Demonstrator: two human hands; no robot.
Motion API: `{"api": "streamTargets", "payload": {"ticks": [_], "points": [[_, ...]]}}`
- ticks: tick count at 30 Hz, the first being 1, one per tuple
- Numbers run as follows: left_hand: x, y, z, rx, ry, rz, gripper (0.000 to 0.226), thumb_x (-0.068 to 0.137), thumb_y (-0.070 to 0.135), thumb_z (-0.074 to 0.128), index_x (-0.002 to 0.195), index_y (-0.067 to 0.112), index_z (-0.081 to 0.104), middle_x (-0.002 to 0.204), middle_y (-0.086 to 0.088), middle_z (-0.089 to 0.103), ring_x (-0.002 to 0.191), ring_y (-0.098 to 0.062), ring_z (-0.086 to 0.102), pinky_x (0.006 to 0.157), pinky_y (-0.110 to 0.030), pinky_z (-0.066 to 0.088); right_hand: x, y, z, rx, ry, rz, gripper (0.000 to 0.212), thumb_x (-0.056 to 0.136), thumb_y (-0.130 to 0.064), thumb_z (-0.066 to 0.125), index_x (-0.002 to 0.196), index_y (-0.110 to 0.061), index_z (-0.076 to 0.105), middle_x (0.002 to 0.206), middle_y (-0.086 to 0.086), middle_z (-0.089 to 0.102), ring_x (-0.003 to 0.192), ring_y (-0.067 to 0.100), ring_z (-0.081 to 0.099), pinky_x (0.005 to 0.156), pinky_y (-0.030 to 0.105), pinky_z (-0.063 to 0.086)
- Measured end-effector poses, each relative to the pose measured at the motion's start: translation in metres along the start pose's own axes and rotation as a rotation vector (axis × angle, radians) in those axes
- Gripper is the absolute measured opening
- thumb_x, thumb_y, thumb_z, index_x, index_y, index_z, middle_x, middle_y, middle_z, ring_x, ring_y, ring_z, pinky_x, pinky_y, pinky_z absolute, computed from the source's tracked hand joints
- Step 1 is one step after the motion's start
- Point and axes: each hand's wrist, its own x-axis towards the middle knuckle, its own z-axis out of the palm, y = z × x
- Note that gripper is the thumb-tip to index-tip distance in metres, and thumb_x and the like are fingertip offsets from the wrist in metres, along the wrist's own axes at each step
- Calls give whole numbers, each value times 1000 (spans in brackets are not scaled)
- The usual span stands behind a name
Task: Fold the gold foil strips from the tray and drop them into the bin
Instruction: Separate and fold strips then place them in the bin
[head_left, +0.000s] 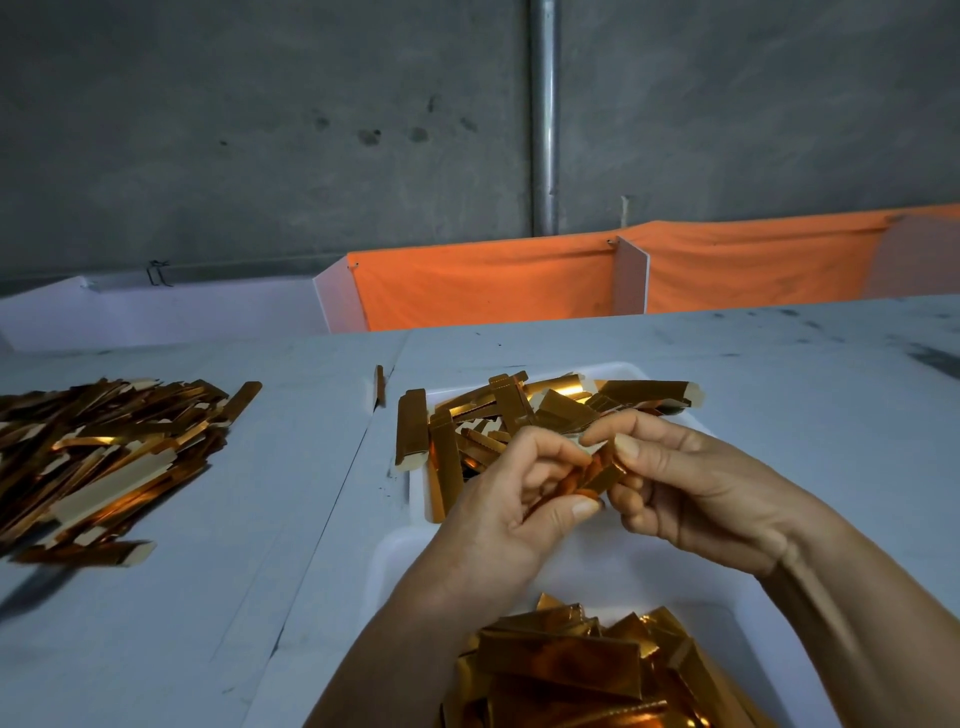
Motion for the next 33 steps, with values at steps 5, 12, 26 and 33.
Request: {"api": "streamTargets", "payload": {"ticks": [5,12,26,33], "points": [[0,-1,2,105,8,-19,28,87,34,57,107,47,42,107,21,64,108,1,55,90,-25,45,1,-2,2,-106,49,8,18,71,-25,74,83,-12,71,68,8,54,54,12,58,51,20,52],[0,7,6,320,180,76,49,87,22,63,114,56,39,125,25,49,129,-6,37,104,-35,38,-1,2,-2,-67,25,278,57,73,-44,68,111,-1,59,89,17,68,80,26,72,65,32,59],[1,8,11,280,272,127,69,90,2,50,131,55,32,147,33,20,137,8,21,106,-12,28,4,3,6,-373,133,221,45,69,-8,78,110,-6,61,86,9,72,83,23,72,74,31,57],[5,-3,3,-137,332,-159,23,86,18,66,102,27,53,100,5,70,97,-6,66,89,-31,53,7,9,18,-605,71,178,28,75,-9,79,96,-11,62,79,10,61,76,19,69,71,26,56]]}}
